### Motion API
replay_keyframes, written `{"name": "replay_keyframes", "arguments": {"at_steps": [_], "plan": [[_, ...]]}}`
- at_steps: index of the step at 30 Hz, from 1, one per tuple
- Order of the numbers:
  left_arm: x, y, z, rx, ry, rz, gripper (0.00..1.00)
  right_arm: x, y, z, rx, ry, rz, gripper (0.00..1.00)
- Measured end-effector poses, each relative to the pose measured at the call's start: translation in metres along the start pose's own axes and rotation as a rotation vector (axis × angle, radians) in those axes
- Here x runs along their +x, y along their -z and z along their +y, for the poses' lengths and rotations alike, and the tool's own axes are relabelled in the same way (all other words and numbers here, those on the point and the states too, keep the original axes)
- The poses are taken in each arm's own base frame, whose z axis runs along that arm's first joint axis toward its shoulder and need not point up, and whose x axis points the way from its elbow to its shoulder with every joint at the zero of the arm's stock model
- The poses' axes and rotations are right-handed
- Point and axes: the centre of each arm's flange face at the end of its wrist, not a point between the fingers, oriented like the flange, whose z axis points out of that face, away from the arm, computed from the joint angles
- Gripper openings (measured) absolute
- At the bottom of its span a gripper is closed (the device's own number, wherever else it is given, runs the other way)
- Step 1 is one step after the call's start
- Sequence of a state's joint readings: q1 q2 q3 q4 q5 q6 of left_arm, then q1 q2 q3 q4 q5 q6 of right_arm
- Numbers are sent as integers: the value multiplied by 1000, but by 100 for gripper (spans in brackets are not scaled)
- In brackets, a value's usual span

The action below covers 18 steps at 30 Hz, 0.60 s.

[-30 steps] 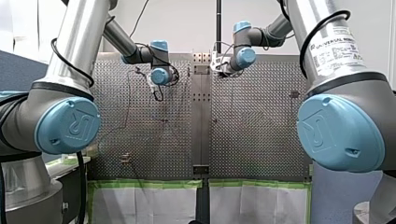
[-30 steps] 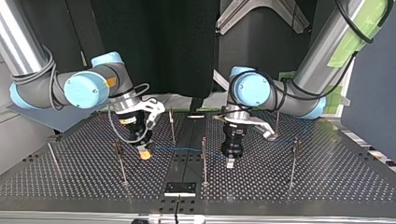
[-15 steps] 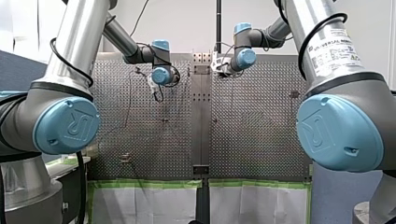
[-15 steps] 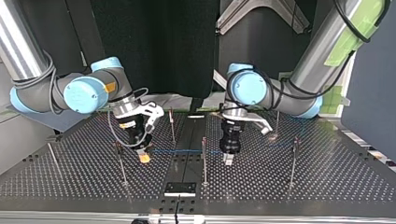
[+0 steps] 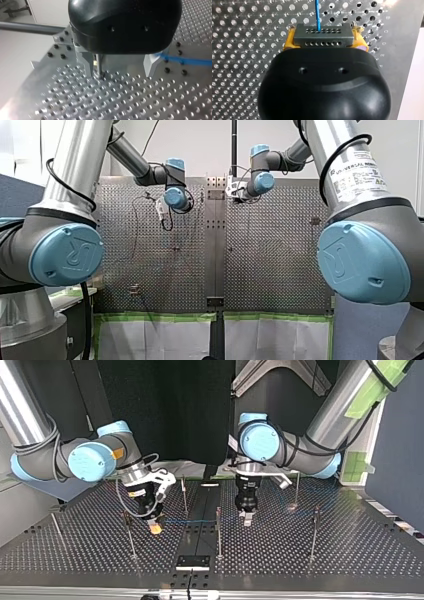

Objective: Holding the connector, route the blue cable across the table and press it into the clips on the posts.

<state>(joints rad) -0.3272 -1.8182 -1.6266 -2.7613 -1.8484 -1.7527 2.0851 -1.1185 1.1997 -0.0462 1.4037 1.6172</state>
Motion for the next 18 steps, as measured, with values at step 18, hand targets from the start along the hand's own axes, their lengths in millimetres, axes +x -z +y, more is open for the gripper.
{"name": "replay_keyframes", "arguments": {"at_steps": [18], "plan": [[-13,77,-24,102,10,19,100,0,0,0,1,-3,-1,0]]}}
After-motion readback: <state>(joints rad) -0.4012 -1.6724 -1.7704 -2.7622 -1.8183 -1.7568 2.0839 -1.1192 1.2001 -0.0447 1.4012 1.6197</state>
